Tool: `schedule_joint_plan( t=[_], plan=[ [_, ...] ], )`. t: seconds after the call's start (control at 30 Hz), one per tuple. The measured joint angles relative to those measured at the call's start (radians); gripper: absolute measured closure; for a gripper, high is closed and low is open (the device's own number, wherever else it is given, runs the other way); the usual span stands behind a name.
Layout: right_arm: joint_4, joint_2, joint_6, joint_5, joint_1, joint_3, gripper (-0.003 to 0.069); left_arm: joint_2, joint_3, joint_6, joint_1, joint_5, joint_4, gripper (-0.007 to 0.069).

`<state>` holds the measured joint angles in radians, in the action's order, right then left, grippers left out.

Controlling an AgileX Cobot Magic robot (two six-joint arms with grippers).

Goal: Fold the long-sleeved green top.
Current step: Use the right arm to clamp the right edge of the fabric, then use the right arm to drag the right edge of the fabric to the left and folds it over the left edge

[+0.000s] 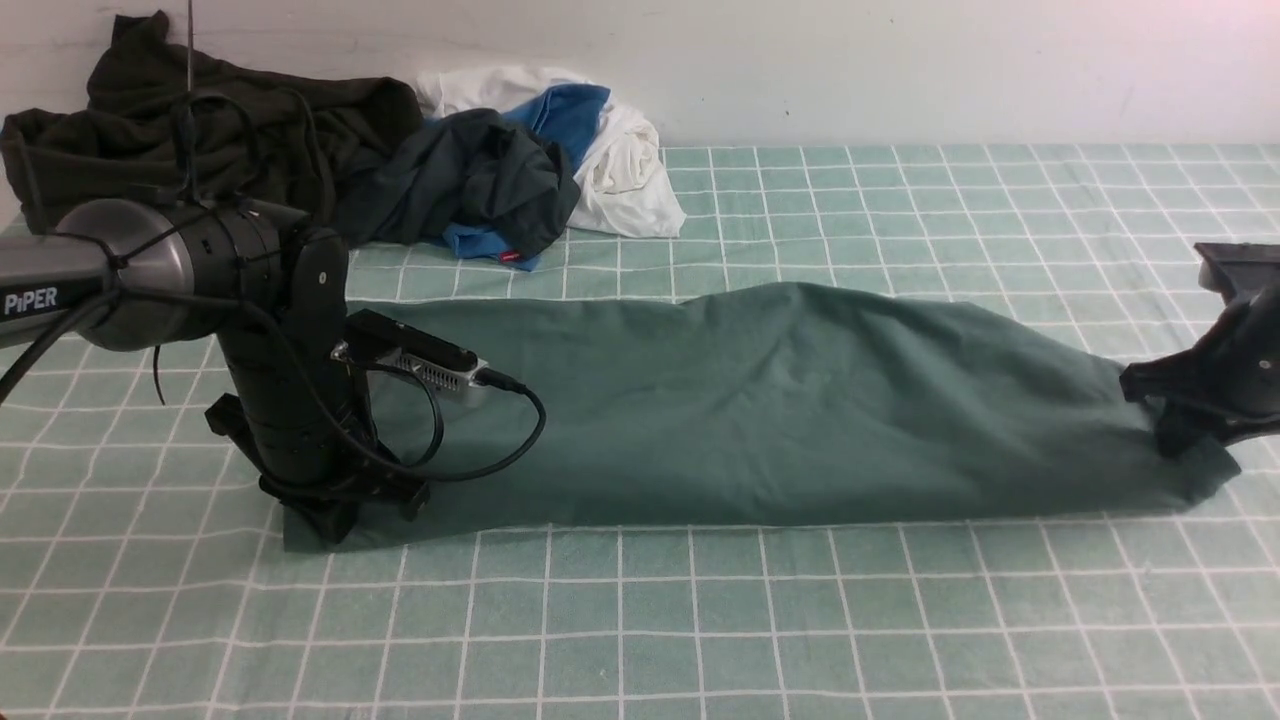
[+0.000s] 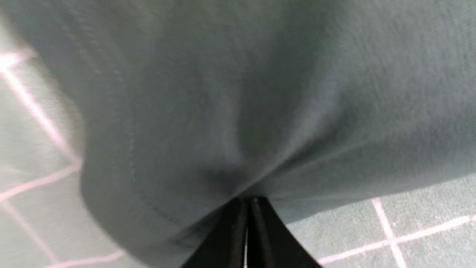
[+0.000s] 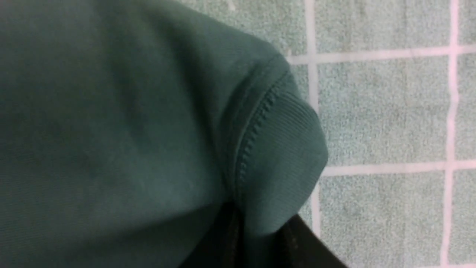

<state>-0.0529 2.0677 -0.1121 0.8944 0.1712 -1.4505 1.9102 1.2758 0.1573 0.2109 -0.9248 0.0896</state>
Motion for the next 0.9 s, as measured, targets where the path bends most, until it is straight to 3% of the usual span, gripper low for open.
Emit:
schedule_joint_plan(
  t=[0.07,0.27,0.43,0.67,0.73,0.9],
  plan=[
    [0.021,-0.032,-0.002,0.01,0.0,0.002,0.0621,-0.055,0.0,0.0,-0.001,-0.001,0.005,0.0627],
    [0.2,-0.251,0.092,0.041,-0.001,0.008,0.0624,-0.3,0.0,-0.002,-0.001,-0.066,0.007,0.0627],
    [0.186,-0.455,0.057,0.106,-0.061,-0.06,0.0624,-0.552,-0.022,-0.023,-0.001,-0.109,0.007,0.0627],
    [0.012,-0.499,-0.027,0.182,-0.332,-0.244,0.0624,-0.832,-0.091,-0.036,-0.001,-0.107,0.007,0.0627],
    [-0.057,-0.445,-0.03,0.17,-0.47,-0.299,0.0624,-0.914,-0.118,-0.041,-0.001,-0.104,0.007,0.0627],
    [-0.159,-0.26,-0.028,0.06,-0.674,-0.353,0.0624,-1.007,-0.182,-0.06,-0.001,-0.137,-0.005,0.0627]
  ],
)
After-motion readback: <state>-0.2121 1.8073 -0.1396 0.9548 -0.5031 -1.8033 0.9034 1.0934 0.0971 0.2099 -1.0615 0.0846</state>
